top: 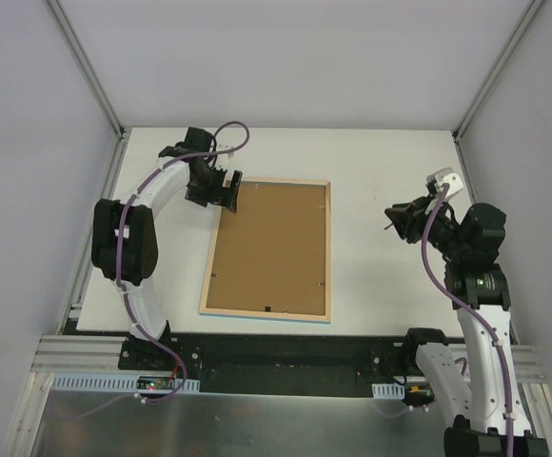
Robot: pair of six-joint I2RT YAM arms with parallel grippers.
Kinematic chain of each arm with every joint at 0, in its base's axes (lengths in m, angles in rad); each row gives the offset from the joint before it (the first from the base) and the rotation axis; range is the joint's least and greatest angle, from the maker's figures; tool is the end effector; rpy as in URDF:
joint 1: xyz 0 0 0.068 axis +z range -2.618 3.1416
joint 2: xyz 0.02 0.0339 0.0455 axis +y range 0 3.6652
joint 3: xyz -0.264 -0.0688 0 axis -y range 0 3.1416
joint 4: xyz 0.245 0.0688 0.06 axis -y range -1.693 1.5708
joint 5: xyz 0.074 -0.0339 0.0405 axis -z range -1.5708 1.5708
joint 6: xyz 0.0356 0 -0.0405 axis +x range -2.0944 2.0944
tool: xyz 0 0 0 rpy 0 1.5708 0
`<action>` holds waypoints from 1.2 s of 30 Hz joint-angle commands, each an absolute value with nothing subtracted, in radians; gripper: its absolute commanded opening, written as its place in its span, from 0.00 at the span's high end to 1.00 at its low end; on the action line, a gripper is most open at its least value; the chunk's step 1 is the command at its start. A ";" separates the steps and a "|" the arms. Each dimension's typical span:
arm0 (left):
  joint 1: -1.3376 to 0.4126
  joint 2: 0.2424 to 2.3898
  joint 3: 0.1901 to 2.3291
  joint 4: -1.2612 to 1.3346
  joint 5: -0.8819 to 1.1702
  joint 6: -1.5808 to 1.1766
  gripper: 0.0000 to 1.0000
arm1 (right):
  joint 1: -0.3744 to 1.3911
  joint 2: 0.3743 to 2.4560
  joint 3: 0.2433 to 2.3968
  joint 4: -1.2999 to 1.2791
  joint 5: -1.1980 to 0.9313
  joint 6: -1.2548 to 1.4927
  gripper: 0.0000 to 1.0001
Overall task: Take the photo out of the frame
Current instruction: Adjust the photo frame at the center of the board.
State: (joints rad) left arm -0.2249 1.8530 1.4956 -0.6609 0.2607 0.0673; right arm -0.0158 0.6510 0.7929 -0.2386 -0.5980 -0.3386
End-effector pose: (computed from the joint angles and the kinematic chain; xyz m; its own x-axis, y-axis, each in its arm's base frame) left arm 0.3888 -0.0984 0.2453 -0.8045 0.2507 -0.5384 0.4024 0.8969 -0.1836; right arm 0.1473 0.0177 0.3575 0.0907 -0.2760 -0.9569 -0.5482 0.7883 -0.2793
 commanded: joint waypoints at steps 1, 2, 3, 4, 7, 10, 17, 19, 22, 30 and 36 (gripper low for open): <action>-0.204 1.870 1.477 -0.563 0.299 0.005 0.01 | -0.017 0.721 0.943 -0.253 -0.627 -0.338 1.00; -0.204 1.876 1.470 -0.543 0.296 0.005 0.01 | -0.014 0.739 0.971 -0.253 -0.632 -0.334 0.99; -0.204 1.887 1.468 -0.531 0.290 -0.027 0.02 | -0.009 0.750 0.988 -0.246 -0.634 -0.328 0.99; -0.203 1.897 1.465 -0.519 0.296 -0.040 0.04 | -0.003 0.765 1.000 -0.241 -0.634 -0.327 0.99; -0.202 1.933 1.466 -0.505 0.290 -0.077 0.11 | -0.002 0.814 1.035 -0.216 -0.624 -0.321 0.99; -0.202 1.971 1.468 -0.503 0.230 -0.092 0.18 | 0.025 0.834 1.010 -0.132 -0.629 -0.290 0.99; -0.202 1.997 1.442 -0.503 0.219 -0.103 0.31 | 0.107 0.851 0.911 0.035 -0.641 -0.242 0.99; -0.202 1.999 1.440 -0.503 0.216 -0.106 0.37 | 0.133 0.857 0.897 0.048 -0.635 -0.250 0.99; -0.202 1.997 1.431 -0.503 0.218 -0.112 0.48 | 0.164 0.861 0.887 0.046 -0.624 -0.252 0.99; -0.202 1.993 1.385 -0.497 0.281 -0.158 0.62 | 0.225 0.903 0.894 0.038 -0.568 -0.224 0.99; -0.204 1.985 1.341 -0.468 0.339 -0.219 0.76 | 0.261 1.037 0.960 0.044 -0.459 -0.241 0.99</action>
State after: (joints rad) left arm -0.1921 1.9911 1.3911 -0.4534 0.2733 -0.1604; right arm 0.2436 0.9649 0.8818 -0.0116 -0.5396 -0.2398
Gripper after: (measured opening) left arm 0.283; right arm 0.272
